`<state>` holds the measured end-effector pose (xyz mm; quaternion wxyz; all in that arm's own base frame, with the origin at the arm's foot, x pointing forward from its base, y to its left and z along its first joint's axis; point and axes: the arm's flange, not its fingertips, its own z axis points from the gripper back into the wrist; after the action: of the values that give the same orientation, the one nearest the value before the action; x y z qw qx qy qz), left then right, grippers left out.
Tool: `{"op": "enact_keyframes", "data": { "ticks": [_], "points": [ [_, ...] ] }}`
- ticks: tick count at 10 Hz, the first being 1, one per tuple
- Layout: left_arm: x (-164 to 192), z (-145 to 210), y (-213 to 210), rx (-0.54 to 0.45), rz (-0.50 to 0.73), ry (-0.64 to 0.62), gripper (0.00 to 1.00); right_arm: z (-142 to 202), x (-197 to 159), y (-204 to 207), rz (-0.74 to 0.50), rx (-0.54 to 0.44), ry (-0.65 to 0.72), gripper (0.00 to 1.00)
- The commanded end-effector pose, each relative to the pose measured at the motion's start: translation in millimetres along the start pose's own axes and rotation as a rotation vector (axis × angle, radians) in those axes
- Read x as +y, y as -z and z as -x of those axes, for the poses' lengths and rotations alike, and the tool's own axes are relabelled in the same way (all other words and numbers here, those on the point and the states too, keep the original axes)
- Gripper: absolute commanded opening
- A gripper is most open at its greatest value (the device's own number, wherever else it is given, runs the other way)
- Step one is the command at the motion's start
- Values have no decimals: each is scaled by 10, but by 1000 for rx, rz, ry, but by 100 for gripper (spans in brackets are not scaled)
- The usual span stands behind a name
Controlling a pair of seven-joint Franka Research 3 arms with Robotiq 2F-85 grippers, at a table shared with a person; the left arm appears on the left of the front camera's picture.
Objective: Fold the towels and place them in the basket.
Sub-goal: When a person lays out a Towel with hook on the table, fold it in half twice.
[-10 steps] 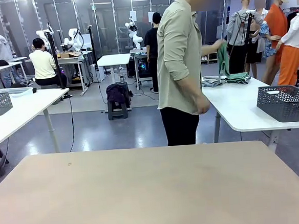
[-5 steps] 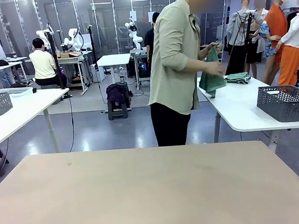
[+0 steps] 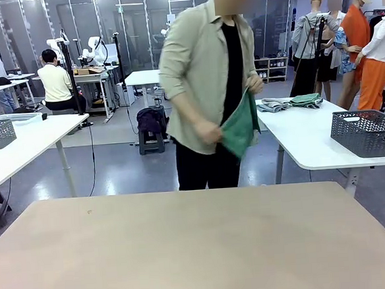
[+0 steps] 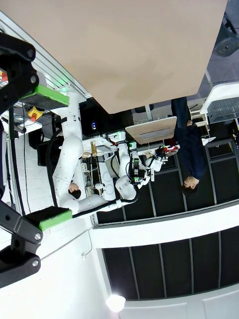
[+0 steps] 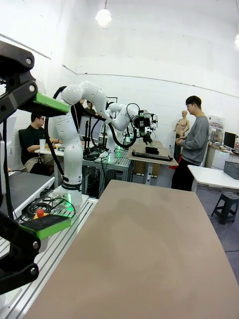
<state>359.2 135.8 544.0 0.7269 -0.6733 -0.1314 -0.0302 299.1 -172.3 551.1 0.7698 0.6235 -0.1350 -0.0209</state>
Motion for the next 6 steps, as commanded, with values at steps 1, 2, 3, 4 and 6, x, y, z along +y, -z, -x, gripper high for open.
{"op": "enact_keyframes", "data": {
  "ticks": [1,2,3,4,6],
  "points": [
    [-1,3,6,-1,4,0,100,1,8,-1,-1,-1,-2,100],
    [-1,3,6,-1,4,0,100,1,8,-1,-1,-1,-2,100],
    [-1,3,6,-1,4,0,100,1,8,-1,-1,-1,-2,100],
    [-1,3,6,-1,4,0,100,1,8,-1,-1,-1,-2,100],
    [-1,3,6,-1,4,0,100,1,8,-1,-1,-1,-2,100]
  ]
}}
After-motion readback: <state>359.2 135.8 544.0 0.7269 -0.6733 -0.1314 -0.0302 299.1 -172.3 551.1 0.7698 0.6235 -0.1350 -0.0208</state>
